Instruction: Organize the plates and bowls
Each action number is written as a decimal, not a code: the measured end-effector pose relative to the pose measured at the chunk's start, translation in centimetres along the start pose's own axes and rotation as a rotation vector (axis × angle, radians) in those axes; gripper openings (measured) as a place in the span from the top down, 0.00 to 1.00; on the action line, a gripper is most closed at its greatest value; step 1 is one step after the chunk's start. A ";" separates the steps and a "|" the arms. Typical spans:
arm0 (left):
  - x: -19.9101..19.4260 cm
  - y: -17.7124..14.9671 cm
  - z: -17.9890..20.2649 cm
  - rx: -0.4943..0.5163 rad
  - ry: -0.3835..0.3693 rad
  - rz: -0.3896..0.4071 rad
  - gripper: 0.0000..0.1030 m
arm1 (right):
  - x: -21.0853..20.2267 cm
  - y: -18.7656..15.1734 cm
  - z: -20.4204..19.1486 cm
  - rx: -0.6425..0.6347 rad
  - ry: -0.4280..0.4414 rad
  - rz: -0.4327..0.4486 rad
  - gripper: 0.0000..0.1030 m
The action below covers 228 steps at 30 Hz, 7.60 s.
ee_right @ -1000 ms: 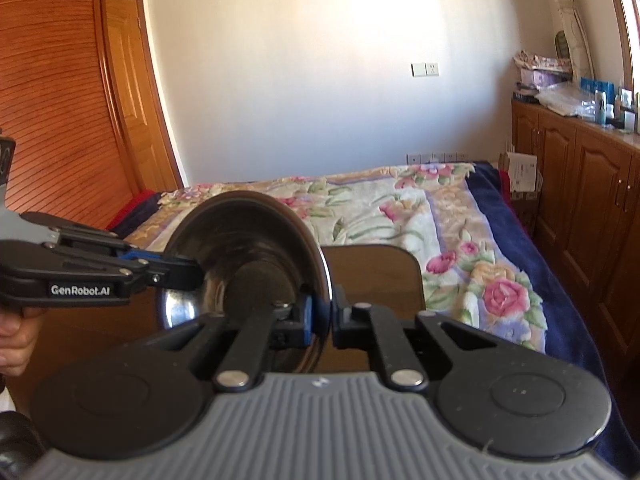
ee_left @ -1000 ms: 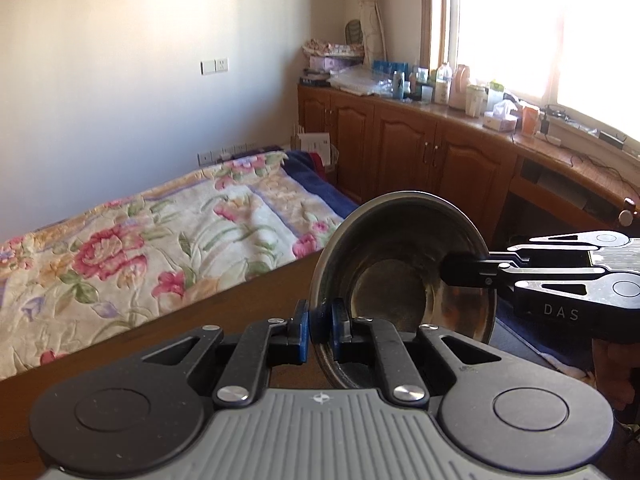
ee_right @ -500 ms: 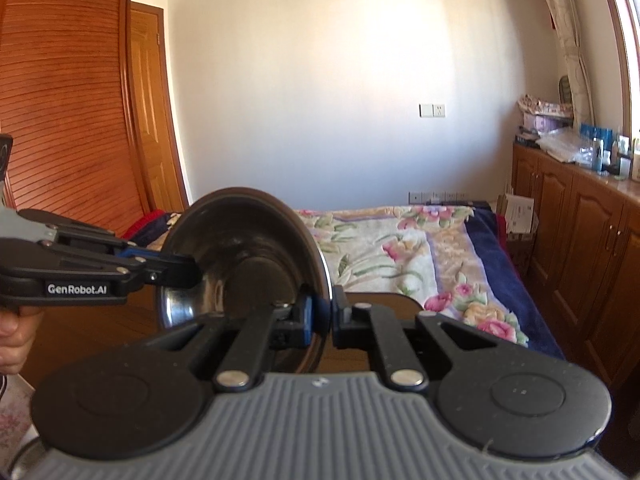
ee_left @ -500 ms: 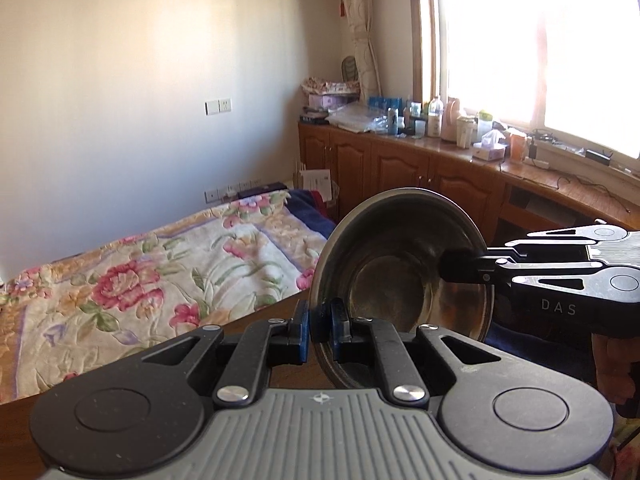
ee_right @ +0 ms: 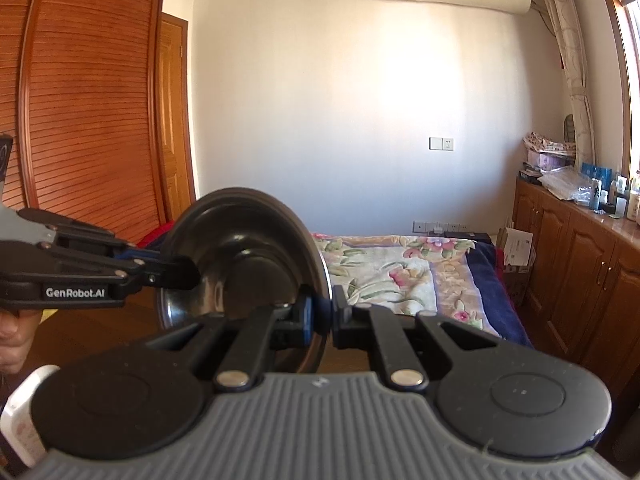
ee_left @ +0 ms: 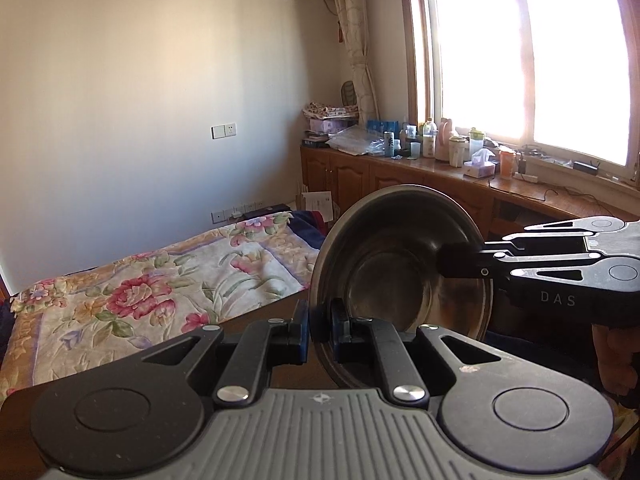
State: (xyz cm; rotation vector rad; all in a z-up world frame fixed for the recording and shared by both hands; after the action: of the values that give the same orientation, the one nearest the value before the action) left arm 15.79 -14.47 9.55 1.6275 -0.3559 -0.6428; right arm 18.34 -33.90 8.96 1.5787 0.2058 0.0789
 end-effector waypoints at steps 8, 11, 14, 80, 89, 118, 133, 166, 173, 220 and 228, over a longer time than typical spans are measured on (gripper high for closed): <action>-2.9 -1.6 0.3 -0.017 0.008 0.000 0.88 | -1.7 -0.7 -1.4 -0.003 0.012 -0.011 0.90; -3.9 -2.4 0.5 -0.020 0.013 -0.004 0.88 | -2.2 -1.0 -2.1 -0.008 0.015 -0.016 0.90; -4.7 -3.2 0.6 -0.026 0.019 -0.014 0.88 | -2.9 -1.5 -2.8 -0.006 0.022 -0.023 0.90; -8.8 -11.3 1.1 -0.143 0.110 -0.017 0.50 | -6.0 -9.5 -6.5 0.054 -0.025 -0.008 0.73; -9.4 -13.1 1.2 -0.149 0.181 0.040 0.14 | -6.3 -10.9 -5.9 0.042 -0.084 0.053 0.40; -8.2 -15.2 2.1 -0.174 0.132 -0.001 0.40 | -6.3 -13.2 -5.8 0.137 -0.079 0.063 0.21; -7.4 -15.5 2.2 -0.175 0.124 -0.022 0.64 | -6.6 -13.2 -5.6 0.167 -0.076 0.078 0.63; -11.4 -11.9 -2.1 -0.165 0.179 0.044 0.66 | -5.4 -9.6 -7.9 0.150 -0.007 0.116 0.69; -14.0 -12.6 -4.9 -0.174 0.240 0.042 0.66 | -4.5 -9.1 -10.3 0.127 0.059 0.112 0.69; -17.1 -16.0 -8.7 -0.207 0.371 -0.025 0.65 | -1.8 -10.4 -16.9 0.082 0.224 -0.031 0.67; -17.3 -15.8 -8.5 -0.198 0.395 -0.019 0.46 | -2.0 -10.3 -17.5 0.048 0.234 -0.022 0.51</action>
State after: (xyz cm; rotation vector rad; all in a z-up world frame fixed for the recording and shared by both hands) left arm 4.99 4.89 -1.85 1.5252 0.0125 -0.3461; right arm 12.40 -16.99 -0.77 1.6135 0.4106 0.2430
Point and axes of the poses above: each gripper's, at about its wrist camera, not at the fingertips, and x roughly the way its jaws point, z to its right, y to its top, the point moved 1 cm from there along x, roughly the way its jaws point, and after that the axes turned 13 degrees about z, right-handed, at the moved point
